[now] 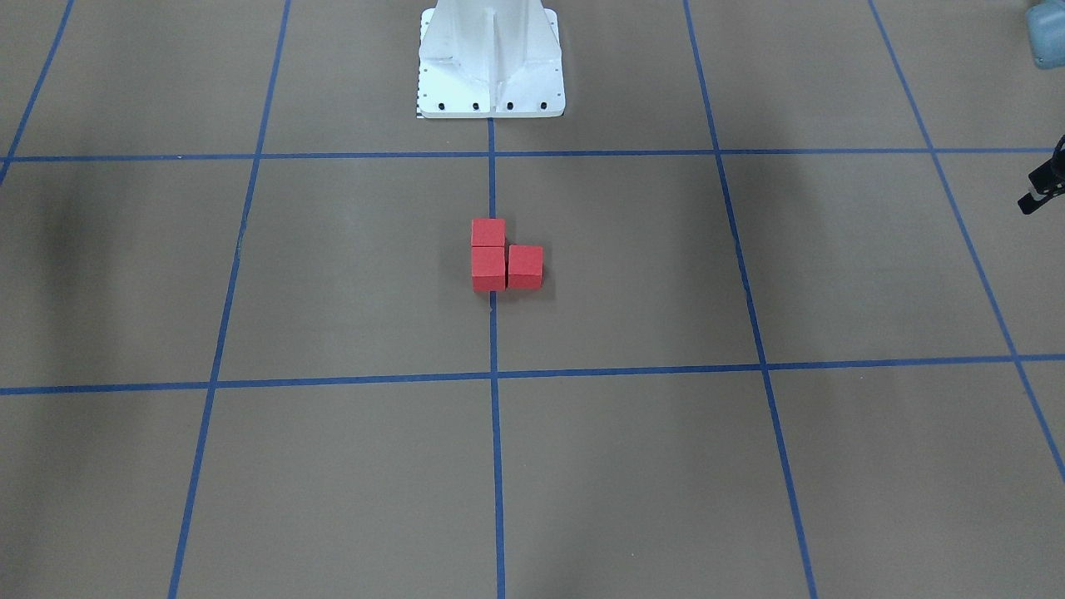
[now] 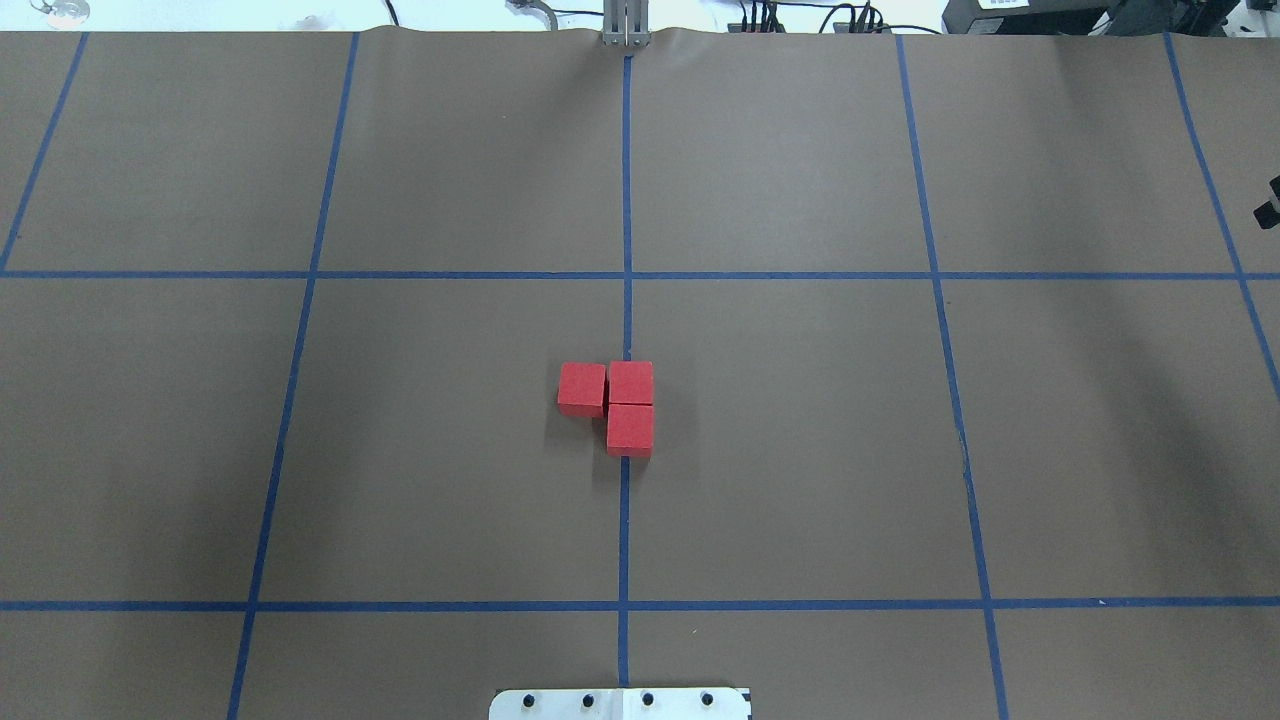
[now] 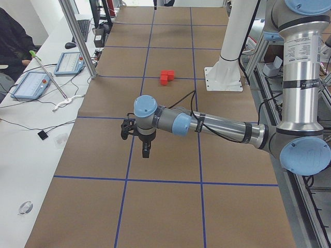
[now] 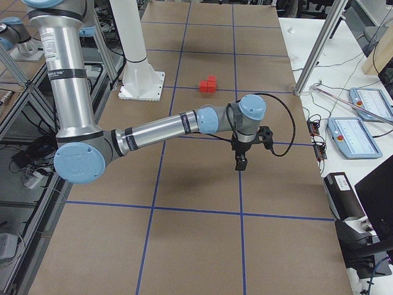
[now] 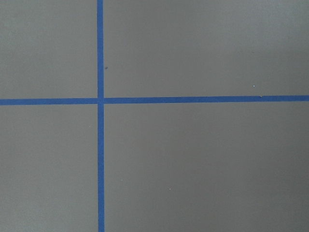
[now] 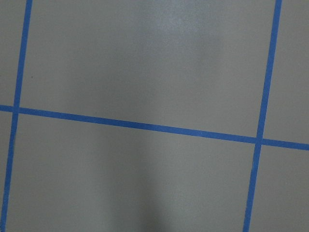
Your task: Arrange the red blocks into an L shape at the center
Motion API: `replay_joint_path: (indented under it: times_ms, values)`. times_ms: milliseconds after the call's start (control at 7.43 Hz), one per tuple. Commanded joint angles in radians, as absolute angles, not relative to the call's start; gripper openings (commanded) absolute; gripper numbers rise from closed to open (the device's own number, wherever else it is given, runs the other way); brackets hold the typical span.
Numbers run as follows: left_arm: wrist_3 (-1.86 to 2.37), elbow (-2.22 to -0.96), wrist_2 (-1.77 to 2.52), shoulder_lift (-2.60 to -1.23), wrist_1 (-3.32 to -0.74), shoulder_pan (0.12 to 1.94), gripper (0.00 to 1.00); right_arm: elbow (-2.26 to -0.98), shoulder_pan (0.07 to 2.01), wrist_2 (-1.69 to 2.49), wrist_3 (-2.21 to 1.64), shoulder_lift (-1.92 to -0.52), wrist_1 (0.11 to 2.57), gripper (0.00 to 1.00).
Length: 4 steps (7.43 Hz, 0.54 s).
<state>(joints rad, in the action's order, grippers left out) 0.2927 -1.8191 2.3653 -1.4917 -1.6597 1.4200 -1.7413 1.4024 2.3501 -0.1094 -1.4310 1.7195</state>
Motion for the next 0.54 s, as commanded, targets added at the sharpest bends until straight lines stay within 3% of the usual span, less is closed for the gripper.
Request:
replay_joint_path:
  times_ms: [0, 404]
  values:
    - [0.29, -1.778, 2.368, -1.488, -1.66, 1.474, 1.0, -1.74, 1.405, 2.35, -0.1, -1.437, 1.715, 0.99]
    - [0.29, -1.793, 2.368, -1.5, -1.666, 1.477, 1.0, -1.738, 1.405, 2.347, -0.097, -1.437, 1.713, 0.99]
